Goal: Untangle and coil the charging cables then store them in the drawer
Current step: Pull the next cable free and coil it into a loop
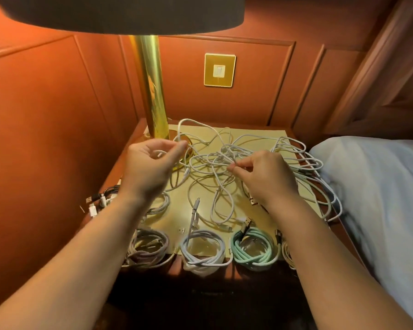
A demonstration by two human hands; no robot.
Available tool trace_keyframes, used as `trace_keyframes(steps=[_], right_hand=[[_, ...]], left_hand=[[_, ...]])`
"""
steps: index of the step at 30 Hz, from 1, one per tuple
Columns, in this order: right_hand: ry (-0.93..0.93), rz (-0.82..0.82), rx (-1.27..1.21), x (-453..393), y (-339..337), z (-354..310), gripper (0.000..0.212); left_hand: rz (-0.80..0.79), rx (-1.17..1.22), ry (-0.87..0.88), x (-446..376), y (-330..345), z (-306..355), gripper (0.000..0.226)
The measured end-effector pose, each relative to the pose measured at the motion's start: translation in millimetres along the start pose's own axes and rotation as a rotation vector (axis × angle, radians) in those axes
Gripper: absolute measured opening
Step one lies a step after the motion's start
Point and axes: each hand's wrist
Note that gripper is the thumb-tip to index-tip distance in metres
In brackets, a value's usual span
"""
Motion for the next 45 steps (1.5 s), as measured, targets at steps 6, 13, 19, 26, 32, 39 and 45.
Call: trace_keyframes(steps=[6, 13, 19, 26, 32, 39, 45], right_hand=[[-0.164, 0.053, -0.053, 3.2, 10.8, -9.0, 0.024], [-0.289, 0.036, -0.019, 8.5, 17.2, -15.6, 0.023], [-0.123, 0.038, 0.041, 6.2, 9.5, -12.6, 0.027], [0.037, -0.014, 0.179, 7.5, 8.0, -5.1, 0.021], [0.003, 0.049, 0.125, 6.0, 4.4, -5.8, 0.022], [-0.101, 0.161, 0.014, 6.8, 7.1, -9.2, 0.019], [-0.154, 0.114, -0.077, 6.5, 11.4, -8.4, 0.02]], left_hand=[[-0.087, -0.142, 0.065, 8.0, 27.1, -2.5, 0.025], [-0.158, 0.081, -0.058, 9.1, 41.7, -6.4, 0.015], [-0.081, 0.256, -0.076, 6.4, 35.2, 2.6, 0.026], [0.243, 0.56, -0.133, -13.4, -1.1, 9.3, 0.038], [0.179, 0.459, -0.098, -20.5, -16.5, 1.4, 0.016], [-0.175, -0.145, 0.197, 2.4, 19.9, -12.6, 0.016], [-0.194, -0.345, 0.23, 5.4, 31.8, -21.7, 0.036]])
Point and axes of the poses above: each hand's wrist, its own x-axis away from the middle knuckle, its own y-axis out of the palm, z = x × y, and after that the axes turned 2 degrees about -x, right-handed
